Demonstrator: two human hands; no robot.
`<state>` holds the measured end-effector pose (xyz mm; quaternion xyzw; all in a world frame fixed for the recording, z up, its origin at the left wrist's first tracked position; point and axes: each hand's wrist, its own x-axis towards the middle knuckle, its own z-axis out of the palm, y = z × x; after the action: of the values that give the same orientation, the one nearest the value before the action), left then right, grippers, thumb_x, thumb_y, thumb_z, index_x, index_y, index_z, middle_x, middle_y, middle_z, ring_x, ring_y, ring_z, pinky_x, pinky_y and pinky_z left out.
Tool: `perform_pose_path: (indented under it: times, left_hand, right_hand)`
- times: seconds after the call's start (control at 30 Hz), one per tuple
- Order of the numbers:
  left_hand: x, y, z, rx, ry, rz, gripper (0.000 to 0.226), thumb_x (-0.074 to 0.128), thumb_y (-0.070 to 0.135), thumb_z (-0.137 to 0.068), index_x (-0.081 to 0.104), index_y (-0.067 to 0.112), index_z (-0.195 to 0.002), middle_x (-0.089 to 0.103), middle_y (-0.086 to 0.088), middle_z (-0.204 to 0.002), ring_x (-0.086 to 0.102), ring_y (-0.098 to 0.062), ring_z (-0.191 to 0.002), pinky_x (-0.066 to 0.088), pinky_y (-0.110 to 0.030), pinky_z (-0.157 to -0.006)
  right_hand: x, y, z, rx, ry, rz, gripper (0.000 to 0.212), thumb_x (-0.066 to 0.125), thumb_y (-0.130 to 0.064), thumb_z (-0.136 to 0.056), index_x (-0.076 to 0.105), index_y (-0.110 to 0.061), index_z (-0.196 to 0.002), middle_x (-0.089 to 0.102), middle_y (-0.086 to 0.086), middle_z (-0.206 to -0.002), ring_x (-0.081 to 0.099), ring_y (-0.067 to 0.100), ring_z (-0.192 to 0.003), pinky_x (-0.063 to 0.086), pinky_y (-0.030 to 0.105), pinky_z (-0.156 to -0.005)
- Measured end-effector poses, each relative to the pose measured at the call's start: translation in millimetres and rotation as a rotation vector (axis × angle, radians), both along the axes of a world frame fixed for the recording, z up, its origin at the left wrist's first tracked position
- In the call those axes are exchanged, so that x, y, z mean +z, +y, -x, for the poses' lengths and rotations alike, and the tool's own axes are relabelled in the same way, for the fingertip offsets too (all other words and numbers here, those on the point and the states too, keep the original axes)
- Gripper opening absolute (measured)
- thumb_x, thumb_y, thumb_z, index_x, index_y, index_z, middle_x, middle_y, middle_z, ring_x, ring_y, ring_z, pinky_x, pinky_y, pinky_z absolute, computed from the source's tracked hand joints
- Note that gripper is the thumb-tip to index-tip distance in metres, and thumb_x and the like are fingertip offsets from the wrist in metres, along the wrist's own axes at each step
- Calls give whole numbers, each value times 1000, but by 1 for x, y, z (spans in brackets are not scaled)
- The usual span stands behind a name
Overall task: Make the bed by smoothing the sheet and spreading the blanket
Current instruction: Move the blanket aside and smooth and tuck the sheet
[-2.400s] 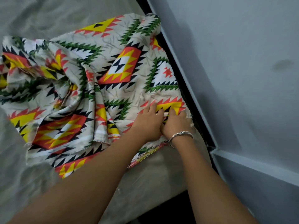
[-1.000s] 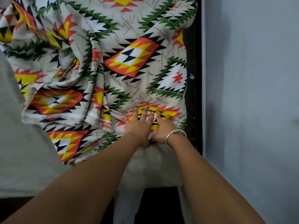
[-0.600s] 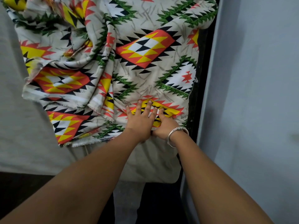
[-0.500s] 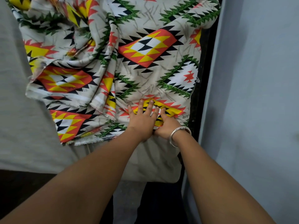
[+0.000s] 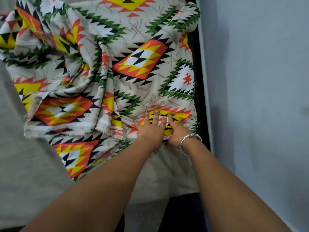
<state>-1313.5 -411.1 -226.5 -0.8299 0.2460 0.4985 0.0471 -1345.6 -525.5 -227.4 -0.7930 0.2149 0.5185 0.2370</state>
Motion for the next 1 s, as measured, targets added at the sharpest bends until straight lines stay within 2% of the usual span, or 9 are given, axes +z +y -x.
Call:
perform_pose_path:
  times: [0.2, 0.53, 0.63, 0.7, 0.77, 0.8, 0.87, 0.93, 1.0]
  left_hand:
    - [-4, 7, -12, -49, 77, 26, 100, 62, 12, -85, -13, 30, -148, -26, -7, -154, -18, -42, -140, 8, -71, -105]
    - [-10, 7, -8, -68, 39, 43, 89, 56, 20, -91, -12, 25, -149, -23, -11, -155, -16, -45, -140, 8, -73, -104]
    - [-7, 8, -13, -34, 56, 68, 68, 39, 18, -97, -3, 27, -150, -18, -9, -157, -13, -43, -141, 7, -72, -105]
    - [1, 10, -15, -18, 44, 116, 59, 35, 16, -97, 10, 25, -149, -6, -10, -158, -4, -43, -142, 13, -71, -104]
    - [14, 17, -19, 109, -27, 247, 45, 37, 12, -92, 36, 16, -137, 30, -20, -148, 28, -41, -135, 33, -59, -100]
    - [23, 22, -23, 279, -92, 359, 37, 37, 12, -89, 46, 12, -125, 50, -24, -129, 47, -40, -120, 42, -49, -90]
    - [38, 37, -33, 667, -261, 590, 34, 32, 17, -81, 54, 5, -105, 62, -24, -92, 58, -39, -87, 41, -42, -67]
    - [48, 54, -42, 859, -416, 716, 32, 31, 23, -80, 52, 4, -96, 58, -17, -77, 55, -35, -74, 39, -41, -60]
    - [56, 69, -43, 884, -433, 716, 32, 44, 39, -86, 48, 9, -97, 56, -7, -76, 57, -33, -76, 44, -42, -62]
  right_hand:
    - [-9, 6, -2, -2, 7, 56, 104, 67, -23, -82, -13, -43, -145, -7, 21, -155, 25, 37, -140, 33, 43, -110]
    - [-15, 21, -2, -27, -6, 141, 102, 62, -16, -85, -17, -38, -146, -17, 21, -154, 33, 39, -135, 36, 46, -105]
    - [-14, 25, 1, -55, -67, 156, 89, 56, -19, -89, -9, -36, -148, -7, 26, -154, 36, 41, -133, 37, 46, -105]
    - [0, 26, 7, -102, -190, 192, 72, 50, -23, -91, 10, -34, -149, 19, 24, -152, 41, 39, -128, 39, 42, -100]
    - [14, 27, 14, -250, -437, 331, 58, 52, -23, -86, 36, -29, -141, 51, 18, -131, 52, 37, -114, 44, 40, -87]
    - [19, 28, 18, -362, -594, 431, 54, 56, -20, -81, 44, -25, -134, 56, 18, -120, 53, 38, -106, 44, 39, -81]
    - [27, 32, 18, -710, -830, 616, 53, 62, -16, -75, 51, -19, -127, 53, 19, -114, 52, 38, -101, 40, 36, -77]
    - [28, 36, 4, -1083, -795, 639, 58, 67, -33, -77, 48, -25, -131, 49, 17, -120, 51, 35, -105, 39, 32, -81]
    - [22, 45, -19, -1341, -638, 393, 72, 66, -55, -70, 43, -31, -134, 50, 11, -127, 54, 31, -110, 46, 35, -91]
